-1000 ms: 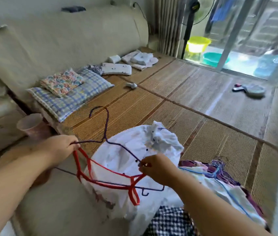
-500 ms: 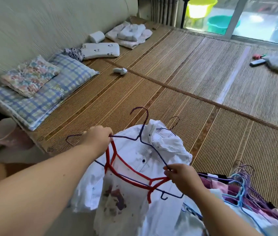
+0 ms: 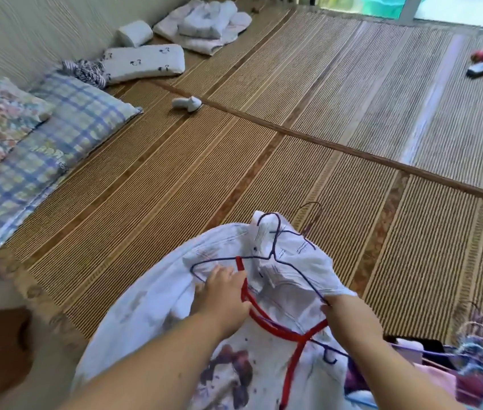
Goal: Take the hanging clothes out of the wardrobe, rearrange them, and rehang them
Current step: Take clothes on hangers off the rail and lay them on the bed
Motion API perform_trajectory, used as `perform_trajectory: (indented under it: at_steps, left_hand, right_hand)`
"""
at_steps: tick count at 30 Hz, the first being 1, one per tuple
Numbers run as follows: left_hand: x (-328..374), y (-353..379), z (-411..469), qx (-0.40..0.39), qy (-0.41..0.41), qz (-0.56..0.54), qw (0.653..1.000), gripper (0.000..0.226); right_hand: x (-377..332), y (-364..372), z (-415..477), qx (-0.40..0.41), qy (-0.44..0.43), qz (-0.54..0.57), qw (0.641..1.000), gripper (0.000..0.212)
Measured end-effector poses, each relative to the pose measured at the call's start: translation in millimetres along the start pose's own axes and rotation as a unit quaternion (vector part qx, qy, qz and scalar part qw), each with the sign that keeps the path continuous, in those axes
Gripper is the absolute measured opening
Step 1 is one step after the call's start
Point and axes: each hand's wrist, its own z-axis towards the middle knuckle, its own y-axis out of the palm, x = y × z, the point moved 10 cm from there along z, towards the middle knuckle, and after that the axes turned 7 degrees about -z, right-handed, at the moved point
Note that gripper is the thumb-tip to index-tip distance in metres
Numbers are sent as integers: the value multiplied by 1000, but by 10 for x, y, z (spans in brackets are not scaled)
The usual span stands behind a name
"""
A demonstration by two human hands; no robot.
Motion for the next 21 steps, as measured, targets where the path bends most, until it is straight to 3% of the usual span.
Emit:
perform_trajectory:
  at_steps: [4,9,15,21]
  left_hand:
    - [-60,202,-5,-21,-5,-9,1000,58]
    - [-137,220,-190,-53,-2,4,999,65]
    - [-332,-183,-643,-12,-9,-5,1000,61]
    - [-1020,-634,-1687,28,-106,-60,992,62]
  right_hand:
    - [-57,149,-4,15,28,29,999,30]
    - [-377,107,-122,42,-39,-44,997,64]
    - [-1211,-195,-365,94,-156,-29,983,59]
    - [-2510,-286,-1162,74,-330,-67,939,59]
